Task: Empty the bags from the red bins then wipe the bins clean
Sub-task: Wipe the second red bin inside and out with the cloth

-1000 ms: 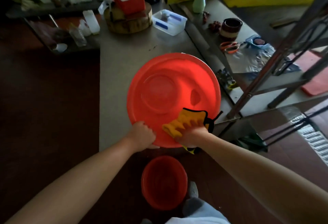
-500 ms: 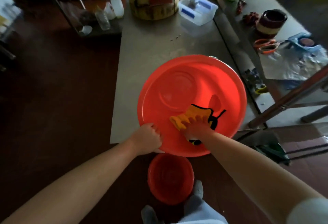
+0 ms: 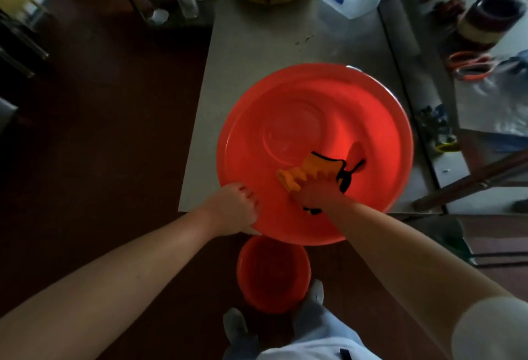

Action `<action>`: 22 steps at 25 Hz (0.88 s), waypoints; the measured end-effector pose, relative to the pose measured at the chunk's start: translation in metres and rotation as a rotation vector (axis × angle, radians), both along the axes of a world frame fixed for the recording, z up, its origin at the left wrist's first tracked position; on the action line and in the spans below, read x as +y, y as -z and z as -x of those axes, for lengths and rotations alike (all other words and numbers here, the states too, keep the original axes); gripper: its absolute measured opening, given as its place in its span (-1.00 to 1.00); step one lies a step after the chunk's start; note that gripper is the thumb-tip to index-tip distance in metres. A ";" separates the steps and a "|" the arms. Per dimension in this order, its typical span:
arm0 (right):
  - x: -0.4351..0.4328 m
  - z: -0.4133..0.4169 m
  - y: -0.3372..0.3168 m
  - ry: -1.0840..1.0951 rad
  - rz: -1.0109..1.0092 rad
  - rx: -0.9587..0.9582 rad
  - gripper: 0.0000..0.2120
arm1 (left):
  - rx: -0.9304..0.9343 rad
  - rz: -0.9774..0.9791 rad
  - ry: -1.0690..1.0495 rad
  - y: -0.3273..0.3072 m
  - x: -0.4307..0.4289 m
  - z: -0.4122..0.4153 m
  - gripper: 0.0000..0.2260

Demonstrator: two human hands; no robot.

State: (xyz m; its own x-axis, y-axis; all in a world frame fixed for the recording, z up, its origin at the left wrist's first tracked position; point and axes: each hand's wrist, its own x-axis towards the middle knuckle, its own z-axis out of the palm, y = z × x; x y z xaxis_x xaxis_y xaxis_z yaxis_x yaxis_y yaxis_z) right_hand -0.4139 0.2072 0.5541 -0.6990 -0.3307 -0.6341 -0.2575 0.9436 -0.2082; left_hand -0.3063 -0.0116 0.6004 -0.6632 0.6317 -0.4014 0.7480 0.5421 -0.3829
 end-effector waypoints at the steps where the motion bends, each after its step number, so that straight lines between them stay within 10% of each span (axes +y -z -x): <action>1: 0.001 -0.008 -0.003 -0.068 0.014 0.048 -0.39 | -0.006 0.025 -0.046 -0.005 -0.001 0.000 -0.72; 22: 0.019 -0.063 -0.166 -0.265 -0.338 0.114 -0.22 | -0.111 -0.072 -0.117 -0.107 -0.054 0.048 -0.42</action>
State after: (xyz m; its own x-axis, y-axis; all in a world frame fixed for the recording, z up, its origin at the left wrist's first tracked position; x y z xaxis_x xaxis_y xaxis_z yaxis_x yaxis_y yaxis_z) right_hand -0.3504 0.2262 0.7205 -0.6901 -0.2950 -0.6608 -0.5027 0.8523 0.1445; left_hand -0.3544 -0.0660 0.7078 -0.6881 0.5824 -0.4328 0.7137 0.6508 -0.2590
